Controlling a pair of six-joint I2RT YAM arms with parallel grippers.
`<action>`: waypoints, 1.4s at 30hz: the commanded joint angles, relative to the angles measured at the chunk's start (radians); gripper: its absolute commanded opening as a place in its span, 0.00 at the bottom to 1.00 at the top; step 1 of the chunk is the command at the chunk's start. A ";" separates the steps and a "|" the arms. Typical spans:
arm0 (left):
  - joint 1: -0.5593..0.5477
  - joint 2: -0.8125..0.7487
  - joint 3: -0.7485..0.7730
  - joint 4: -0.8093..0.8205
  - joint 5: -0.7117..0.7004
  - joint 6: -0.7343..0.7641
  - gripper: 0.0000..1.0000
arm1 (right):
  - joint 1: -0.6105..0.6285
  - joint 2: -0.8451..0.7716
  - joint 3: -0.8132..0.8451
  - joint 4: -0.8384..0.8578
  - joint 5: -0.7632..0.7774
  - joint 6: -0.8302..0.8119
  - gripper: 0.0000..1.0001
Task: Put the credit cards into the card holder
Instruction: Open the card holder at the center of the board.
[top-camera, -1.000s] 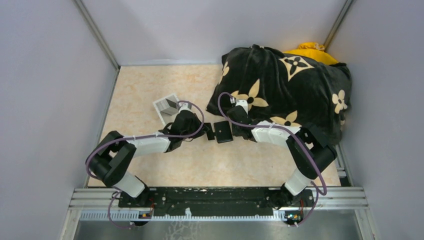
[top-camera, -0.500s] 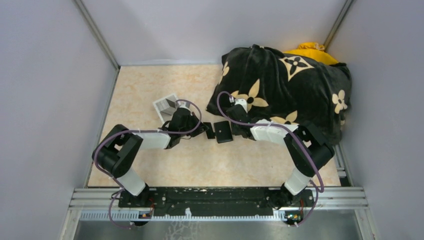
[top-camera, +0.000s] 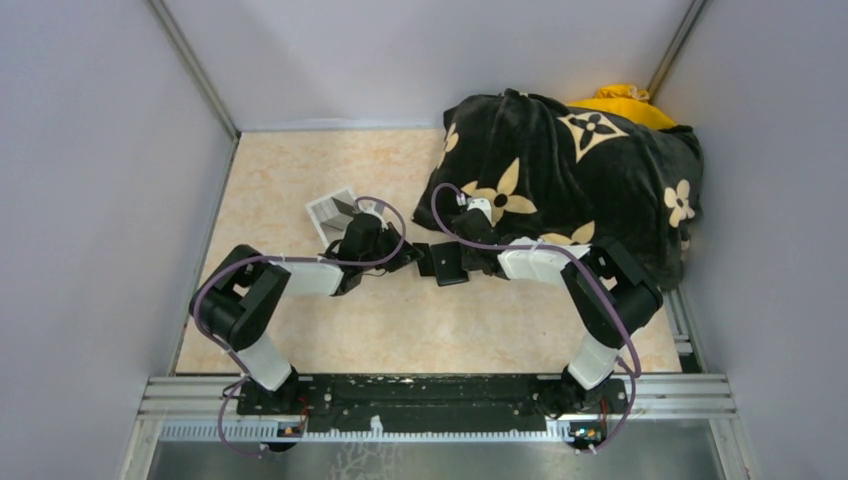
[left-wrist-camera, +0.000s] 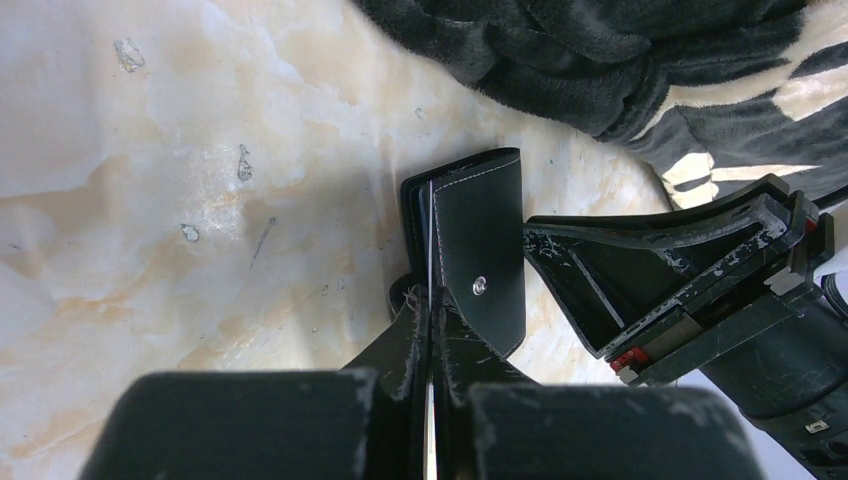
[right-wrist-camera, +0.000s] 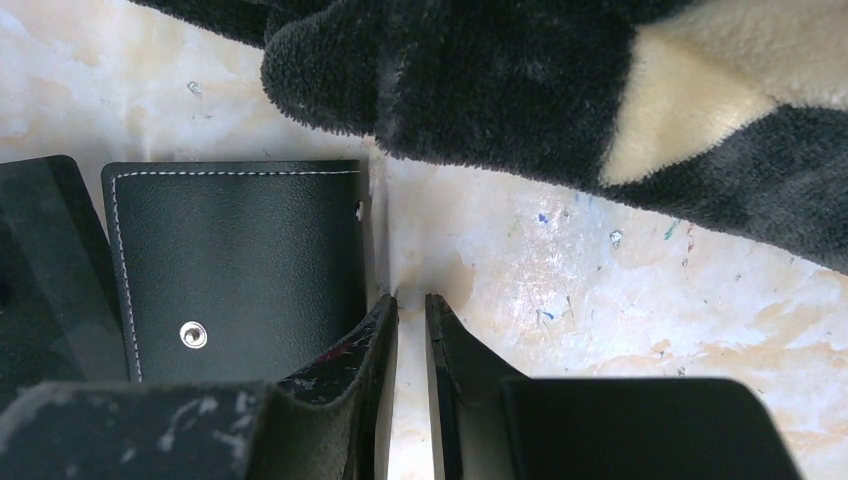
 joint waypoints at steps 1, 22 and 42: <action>0.011 0.019 0.018 0.057 0.048 -0.022 0.00 | -0.009 0.017 0.033 0.019 -0.011 -0.012 0.17; 0.017 0.019 -0.020 0.120 0.127 -0.071 0.00 | -0.010 0.038 0.020 0.026 -0.031 -0.012 0.16; 0.025 -0.024 0.018 -0.038 0.078 0.031 0.00 | -0.018 0.041 0.013 0.029 -0.036 -0.011 0.16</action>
